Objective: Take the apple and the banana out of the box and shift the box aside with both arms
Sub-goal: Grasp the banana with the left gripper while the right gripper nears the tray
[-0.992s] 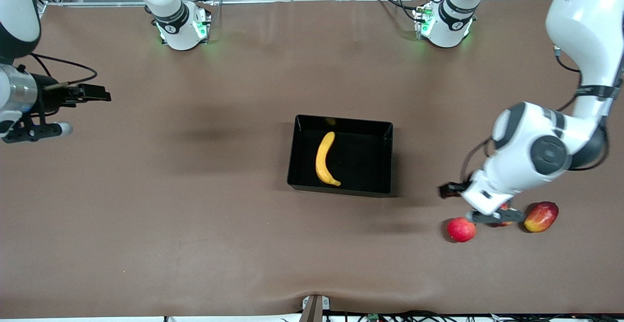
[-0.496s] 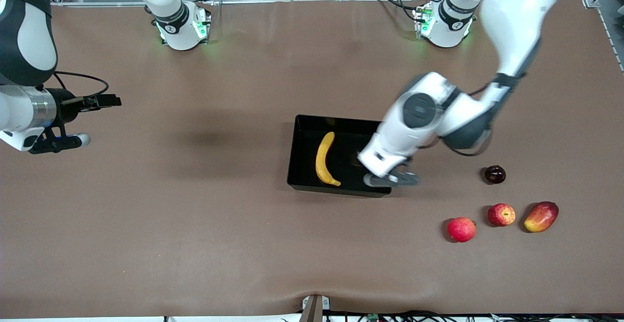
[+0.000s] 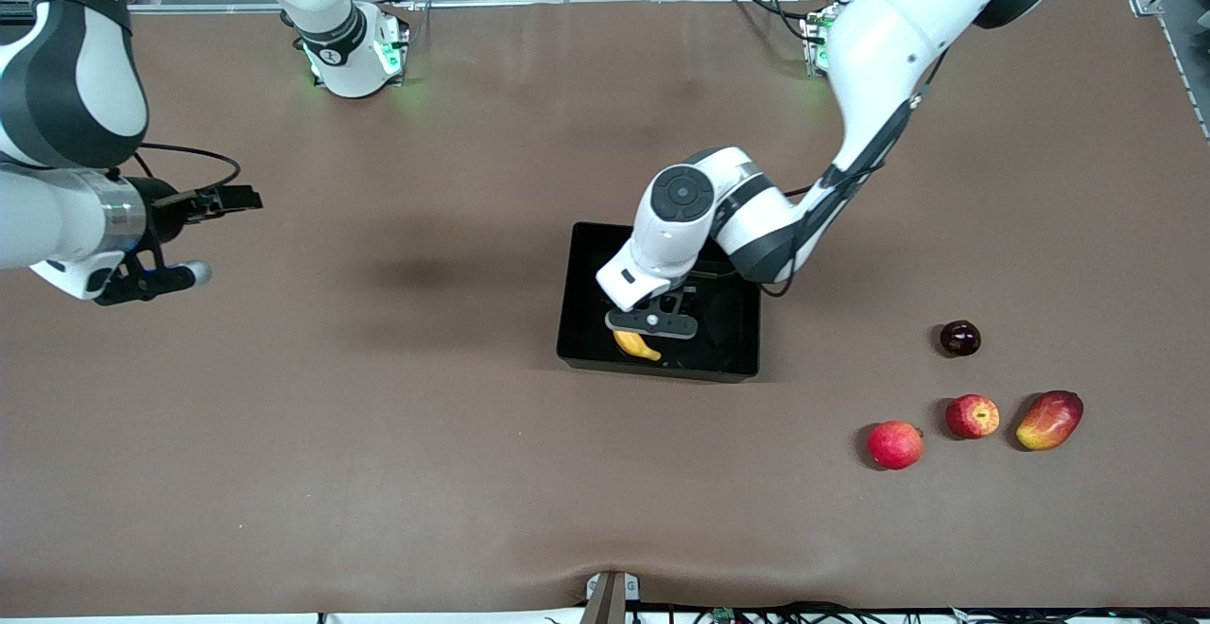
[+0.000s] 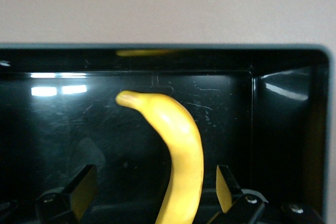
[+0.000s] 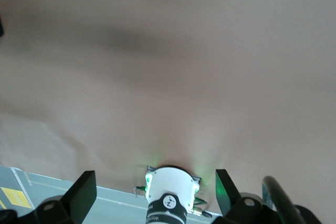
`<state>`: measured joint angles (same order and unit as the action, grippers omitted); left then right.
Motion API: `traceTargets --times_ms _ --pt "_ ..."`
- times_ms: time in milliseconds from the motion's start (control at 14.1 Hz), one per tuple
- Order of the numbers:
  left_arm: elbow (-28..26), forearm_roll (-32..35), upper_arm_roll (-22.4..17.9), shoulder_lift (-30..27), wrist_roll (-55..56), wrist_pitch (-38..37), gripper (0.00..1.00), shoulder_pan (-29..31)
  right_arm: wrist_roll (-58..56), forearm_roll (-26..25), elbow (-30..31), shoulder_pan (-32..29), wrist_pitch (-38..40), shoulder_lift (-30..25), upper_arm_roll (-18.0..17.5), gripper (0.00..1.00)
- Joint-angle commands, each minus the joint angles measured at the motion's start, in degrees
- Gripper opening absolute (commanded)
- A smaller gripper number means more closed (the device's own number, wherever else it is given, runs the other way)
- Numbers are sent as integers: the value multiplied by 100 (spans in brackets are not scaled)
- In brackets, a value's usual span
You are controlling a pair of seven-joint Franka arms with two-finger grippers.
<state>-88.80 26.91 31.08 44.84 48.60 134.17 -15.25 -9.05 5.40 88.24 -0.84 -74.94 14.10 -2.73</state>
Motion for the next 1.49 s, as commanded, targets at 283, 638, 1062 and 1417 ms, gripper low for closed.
traceTargets --times_ms 283,638,1062,1417 --pt "118 139 -444 447 211 505 27 -549 516 232 -53 628 -802 155 36 100" --pt "144 252 -445 307 158 443 0 -567 1351 383 -70 1269 -1531 304 36 100" --pt "275 244 -165 -247 18 -57 0 -445 2117 365 -245 1859 -1997 629 36 100" --pt "285 -123 20 -888 -542 -557 0 38 2891 383 -483 2220 -2368 1042 36 100"
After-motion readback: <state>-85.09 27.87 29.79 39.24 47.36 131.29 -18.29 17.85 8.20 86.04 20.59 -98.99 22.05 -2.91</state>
